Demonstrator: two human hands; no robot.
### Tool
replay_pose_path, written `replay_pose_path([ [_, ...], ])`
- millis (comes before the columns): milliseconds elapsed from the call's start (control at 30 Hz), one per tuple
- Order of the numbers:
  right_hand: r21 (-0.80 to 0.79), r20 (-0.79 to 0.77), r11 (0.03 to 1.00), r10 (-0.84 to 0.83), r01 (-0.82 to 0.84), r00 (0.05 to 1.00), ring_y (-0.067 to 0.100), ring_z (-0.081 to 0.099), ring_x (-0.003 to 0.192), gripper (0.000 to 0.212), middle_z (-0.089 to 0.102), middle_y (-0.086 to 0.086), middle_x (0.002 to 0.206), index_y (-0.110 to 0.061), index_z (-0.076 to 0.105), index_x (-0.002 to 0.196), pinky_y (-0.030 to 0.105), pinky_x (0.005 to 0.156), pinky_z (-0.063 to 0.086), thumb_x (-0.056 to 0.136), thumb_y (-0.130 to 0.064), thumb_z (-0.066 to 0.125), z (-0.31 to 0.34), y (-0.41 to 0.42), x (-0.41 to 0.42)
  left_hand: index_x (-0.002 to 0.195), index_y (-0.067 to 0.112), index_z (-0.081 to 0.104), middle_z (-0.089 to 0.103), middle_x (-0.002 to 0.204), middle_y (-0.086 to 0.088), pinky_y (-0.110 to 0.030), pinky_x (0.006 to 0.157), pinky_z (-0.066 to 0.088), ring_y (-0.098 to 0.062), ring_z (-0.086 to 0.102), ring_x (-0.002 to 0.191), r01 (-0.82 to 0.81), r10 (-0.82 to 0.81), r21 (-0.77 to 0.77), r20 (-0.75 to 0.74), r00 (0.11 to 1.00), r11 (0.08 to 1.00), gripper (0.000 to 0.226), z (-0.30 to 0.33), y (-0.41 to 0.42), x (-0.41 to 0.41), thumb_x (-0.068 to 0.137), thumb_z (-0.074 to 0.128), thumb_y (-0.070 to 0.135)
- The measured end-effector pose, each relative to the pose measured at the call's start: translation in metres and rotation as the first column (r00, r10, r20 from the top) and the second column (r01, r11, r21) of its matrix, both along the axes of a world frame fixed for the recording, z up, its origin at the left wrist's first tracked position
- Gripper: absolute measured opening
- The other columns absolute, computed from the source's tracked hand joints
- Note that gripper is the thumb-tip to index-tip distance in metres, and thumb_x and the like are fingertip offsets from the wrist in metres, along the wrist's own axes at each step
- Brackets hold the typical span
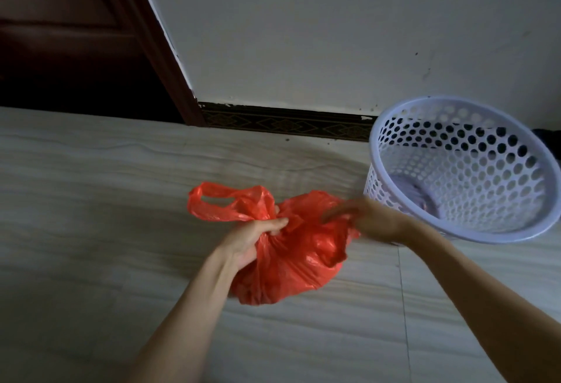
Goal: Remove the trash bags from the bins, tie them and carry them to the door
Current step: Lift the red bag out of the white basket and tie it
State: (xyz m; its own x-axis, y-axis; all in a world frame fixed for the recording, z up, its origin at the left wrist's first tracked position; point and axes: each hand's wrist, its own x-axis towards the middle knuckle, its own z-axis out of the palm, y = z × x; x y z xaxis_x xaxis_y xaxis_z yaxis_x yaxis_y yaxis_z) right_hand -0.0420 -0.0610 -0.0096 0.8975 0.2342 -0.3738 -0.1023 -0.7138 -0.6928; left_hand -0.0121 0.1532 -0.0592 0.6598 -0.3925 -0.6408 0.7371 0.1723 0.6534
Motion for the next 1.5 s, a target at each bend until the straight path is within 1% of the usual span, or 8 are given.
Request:
replay_pose_path([
  [133, 0.141, 0.183, 0.972, -0.215, 0.190, 0.959, -0.006, 0.058, 0.072, 0.051, 0.056, -0.001, 0.123, -0.015, 0.051, 0.122, 0.004, 0.066, 0.045, 0.080, 0.013, 0.041, -0.007, 0.011, 0.001, 0.060, 0.016, 0.045, 0.043, 0.042, 0.010, -0.021, 0.056, 0.037, -0.002, 0.042, 0.040, 0.202, -0.244, 0.232, 0.169, 0.955, 0.952, 0.030, 0.000, 0.002, -0.008, 0.080, 0.058, -0.001],
  [333, 0.028, 0.130, 0.999, 0.031, -0.035, 0.991, 0.023, 0.055, 0.117, 0.059, 0.059, 0.007, 0.128, -0.017, 0.047, 0.132, 0.018, 0.093, 0.036, 0.074, -0.013, 0.044, -0.038, 0.043, -0.015, 0.102, 0.024, 0.063, 0.061, 0.107, 0.010, -0.024, 0.101, 0.039, -0.005, 0.054, 0.102, 0.091, -0.404, 0.760, 0.238, 0.883, 0.644, 0.056, -0.033, 0.017, -0.015, 0.061, 0.062, 0.062],
  [567, 0.077, 0.070, 0.997, 0.008, -0.013, 0.998, 0.020, 0.061, 0.099, 0.041, 0.065, 0.010, 0.110, -0.008, 0.060, 0.114, 0.019, 0.082, 0.039, 0.080, -0.018, 0.040, -0.036, 0.046, -0.015, 0.074, 0.013, 0.054, 0.062, 0.070, -0.003, -0.029, 0.068, 0.033, -0.017, 0.050, 0.069, -0.671, -0.508, 0.621, 0.763, 0.400, 0.405, 0.009, -0.004, -0.016, -0.031, 0.075, 0.062, 0.010],
  [800, 0.435, -0.489, 0.839, -0.085, 0.327, 0.868, 0.018, 0.060, 0.108, 0.056, 0.063, 0.002, 0.118, -0.027, 0.058, 0.114, 0.036, 0.095, 0.047, 0.074, -0.064, 0.046, -0.021, 0.019, -0.019, 0.081, 0.012, 0.051, 0.057, 0.076, -0.007, -0.038, 0.067, 0.040, -0.031, 0.058, 0.071, -0.423, -0.799, 0.804, 0.547, 0.250, 0.418, 0.023, -0.009, -0.011, -0.033, 0.077, 0.040, 0.031],
  [1033, 0.330, -0.389, 0.943, 0.093, 0.045, 0.917, 0.008, 0.027, 0.134, 0.082, 0.028, -0.012, 0.144, -0.022, 0.017, 0.145, 0.024, 0.111, 0.022, 0.080, -0.056, 0.053, -0.015, 0.043, -0.018, 0.103, 0.013, 0.052, 0.046, 0.101, 0.004, -0.039, 0.083, 0.048, -0.020, 0.055, 0.094, -0.105, -0.770, 0.805, 0.590, 0.242, 0.584, 0.038, -0.003, -0.006, -0.029, 0.078, 0.051, 0.042],
  [1200, 0.142, -0.256, 0.989, -0.006, 0.043, 0.967, 0.020, 0.059, 0.106, 0.078, 0.059, 0.009, 0.123, -0.015, 0.031, 0.138, 0.028, 0.086, 0.048, 0.071, -0.022, 0.071, -0.034, 0.048, -0.021, 0.124, 0.008, 0.052, 0.048, 0.118, -0.002, 0.006, 0.089, 0.024, -0.005, 0.049, 0.107, 0.110, -0.770, 0.800, 0.516, 0.375, 0.590, 0.054, 0.009, -0.001, -0.021, 0.075, 0.046, -0.013],
  [1333, -0.115, -0.015, 0.993, 0.011, -0.013, 1.000, 0.026, 0.049, 0.122, 0.068, 0.050, 0.010, 0.137, -0.022, 0.028, 0.142, 0.027, 0.095, 0.037, 0.081, -0.004, 0.051, -0.044, 0.045, -0.027, 0.114, 0.020, 0.058, 0.059, 0.115, 0.005, -0.032, 0.099, 0.046, -0.018, 0.060, 0.107, 0.062, -0.683, 0.745, 0.571, 0.456, 0.664, 0.046, 0.007, 0.010, -0.008, 0.080, 0.050, -0.010],
  [1500, -0.260, 0.247, 0.963, 0.002, 0.064, 0.969, 0.029, 0.050, 0.120, 0.049, 0.055, 0.009, 0.131, -0.016, 0.045, 0.132, 0.032, 0.099, 0.033, 0.084, -0.007, 0.044, -0.051, 0.051, -0.030, 0.108, 0.020, 0.052, 0.063, 0.112, -0.001, -0.041, 0.094, 0.043, -0.026, 0.059, 0.105, -0.127, -0.795, 0.865, 0.498, 0.348, 0.486, 0.033, 0.005, 0.003, -0.015, 0.079, 0.060, 0.007],
])
